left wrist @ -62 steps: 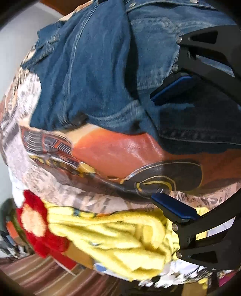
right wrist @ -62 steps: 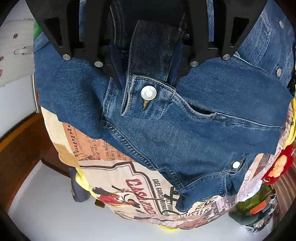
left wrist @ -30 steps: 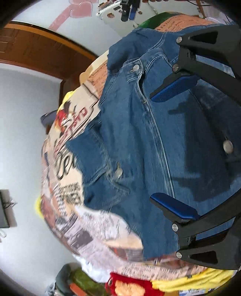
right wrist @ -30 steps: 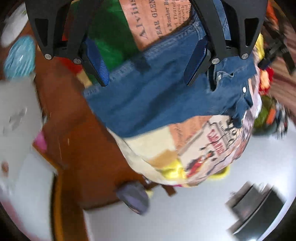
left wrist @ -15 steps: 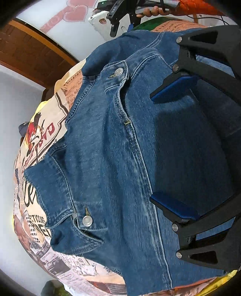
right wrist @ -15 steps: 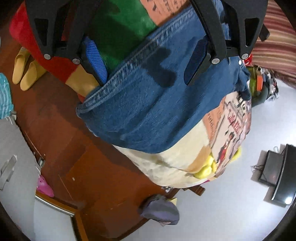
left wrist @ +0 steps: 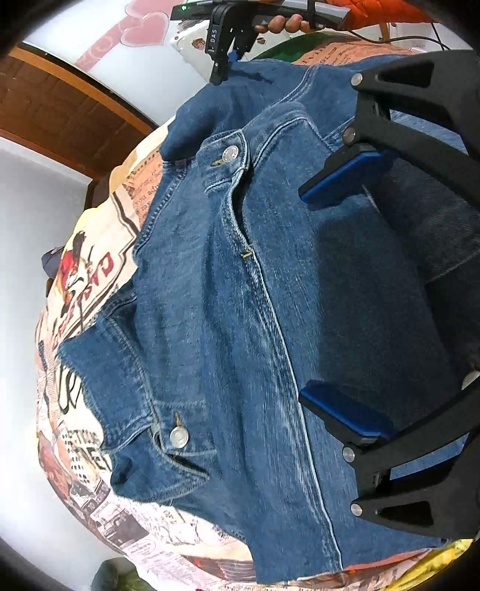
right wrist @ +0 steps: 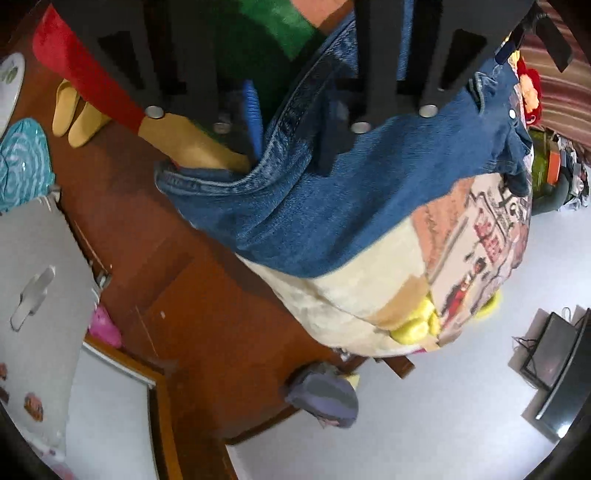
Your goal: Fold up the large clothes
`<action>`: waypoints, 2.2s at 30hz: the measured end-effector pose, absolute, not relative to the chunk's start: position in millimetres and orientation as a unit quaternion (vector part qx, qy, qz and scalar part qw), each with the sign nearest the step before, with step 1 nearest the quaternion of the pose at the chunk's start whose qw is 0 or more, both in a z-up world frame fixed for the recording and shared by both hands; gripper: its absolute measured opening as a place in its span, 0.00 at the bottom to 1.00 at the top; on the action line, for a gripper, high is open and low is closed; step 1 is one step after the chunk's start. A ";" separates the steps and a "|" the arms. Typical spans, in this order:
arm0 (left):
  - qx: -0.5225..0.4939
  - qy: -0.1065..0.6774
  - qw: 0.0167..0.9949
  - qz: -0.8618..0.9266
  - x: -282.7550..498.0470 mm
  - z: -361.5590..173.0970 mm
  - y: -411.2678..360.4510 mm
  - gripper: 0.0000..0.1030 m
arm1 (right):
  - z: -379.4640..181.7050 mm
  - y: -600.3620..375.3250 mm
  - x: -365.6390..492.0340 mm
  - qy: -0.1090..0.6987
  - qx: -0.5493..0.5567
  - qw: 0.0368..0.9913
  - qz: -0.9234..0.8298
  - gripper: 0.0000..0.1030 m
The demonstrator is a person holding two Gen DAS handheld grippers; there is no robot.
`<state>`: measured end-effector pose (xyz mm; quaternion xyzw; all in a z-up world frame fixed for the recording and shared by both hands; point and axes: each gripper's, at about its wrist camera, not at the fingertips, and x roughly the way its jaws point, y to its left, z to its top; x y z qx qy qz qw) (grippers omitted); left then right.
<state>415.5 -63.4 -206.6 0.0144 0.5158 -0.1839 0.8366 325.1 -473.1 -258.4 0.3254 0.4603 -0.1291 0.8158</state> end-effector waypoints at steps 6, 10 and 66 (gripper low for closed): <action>0.002 0.496 0.850 -0.177 408.0 -187.4 -44.2 0.96 | -203.2 -452.5 317.9 0.405 0.319 0.852 -0.094 0.15; -0.008 0.482 0.859 -0.175 401.9 -174.9 -31.5 0.96 | -156.0 -420.4 315.0 0.372 0.291 0.880 -0.052 0.15; 0.106 0.430 0.871 -0.211 384.0 -129.7 -92.2 0.96 | -140.5 -278.9 302.2 0.454 0.084 0.883 0.082 0.15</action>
